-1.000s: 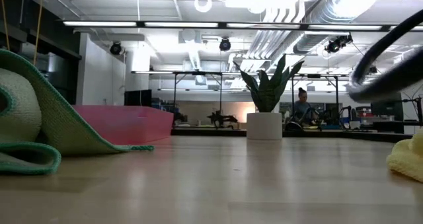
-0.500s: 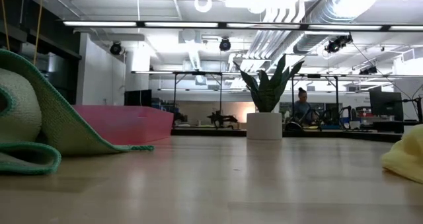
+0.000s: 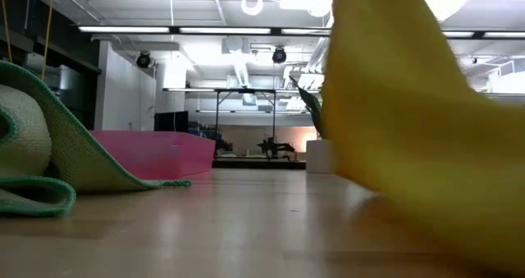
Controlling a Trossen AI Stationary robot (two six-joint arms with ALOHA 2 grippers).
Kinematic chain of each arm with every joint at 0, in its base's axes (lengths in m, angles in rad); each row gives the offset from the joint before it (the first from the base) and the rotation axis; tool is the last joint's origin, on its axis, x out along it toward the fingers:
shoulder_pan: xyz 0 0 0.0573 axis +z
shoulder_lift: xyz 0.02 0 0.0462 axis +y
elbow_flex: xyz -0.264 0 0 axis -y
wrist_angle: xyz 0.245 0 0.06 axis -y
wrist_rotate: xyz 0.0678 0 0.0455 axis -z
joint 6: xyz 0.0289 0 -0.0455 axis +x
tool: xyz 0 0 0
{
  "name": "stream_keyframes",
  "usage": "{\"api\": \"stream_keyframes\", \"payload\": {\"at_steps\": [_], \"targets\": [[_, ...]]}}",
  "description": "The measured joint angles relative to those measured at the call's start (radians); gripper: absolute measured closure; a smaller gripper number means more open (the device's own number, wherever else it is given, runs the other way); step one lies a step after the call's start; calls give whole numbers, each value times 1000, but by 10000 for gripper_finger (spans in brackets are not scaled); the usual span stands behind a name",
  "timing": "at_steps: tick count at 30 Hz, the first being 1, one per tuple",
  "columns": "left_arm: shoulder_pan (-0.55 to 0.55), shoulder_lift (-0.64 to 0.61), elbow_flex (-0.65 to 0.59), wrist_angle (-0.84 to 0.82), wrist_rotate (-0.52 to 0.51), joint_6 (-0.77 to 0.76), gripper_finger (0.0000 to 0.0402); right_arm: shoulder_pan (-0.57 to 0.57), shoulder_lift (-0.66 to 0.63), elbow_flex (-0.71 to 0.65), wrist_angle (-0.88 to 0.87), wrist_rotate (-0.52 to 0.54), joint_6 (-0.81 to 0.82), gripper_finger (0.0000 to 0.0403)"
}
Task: Fold microfiber towels
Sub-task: Fold the yellow microfiber towel
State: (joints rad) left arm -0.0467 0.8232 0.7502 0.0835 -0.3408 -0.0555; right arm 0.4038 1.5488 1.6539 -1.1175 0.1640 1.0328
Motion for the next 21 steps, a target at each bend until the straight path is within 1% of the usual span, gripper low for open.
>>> {"api": "stream_keyframes", "payload": {"at_steps": [5, 9, 12, 17, 21], "targets": [[0, 117, 0, 78, 9, -73, 369, -134, -91, 0, -136, -4, -242, 402], [0, 262, 48, 100, -11, -99, 348, -251, -150, 0, -161, -32, -473, 403], [1, 386, 110, 96, -26, -99, 326, -342, -179, 0, -146, -102, -651, 403], [7, 570, 240, 84, -28, -99, 291, -474, -189, 0, -142, -197, -880, 403], [13, 661, 352, -23, -67, -99, 271, -534, -180, 0, -137, -312, -994, 403]]}}
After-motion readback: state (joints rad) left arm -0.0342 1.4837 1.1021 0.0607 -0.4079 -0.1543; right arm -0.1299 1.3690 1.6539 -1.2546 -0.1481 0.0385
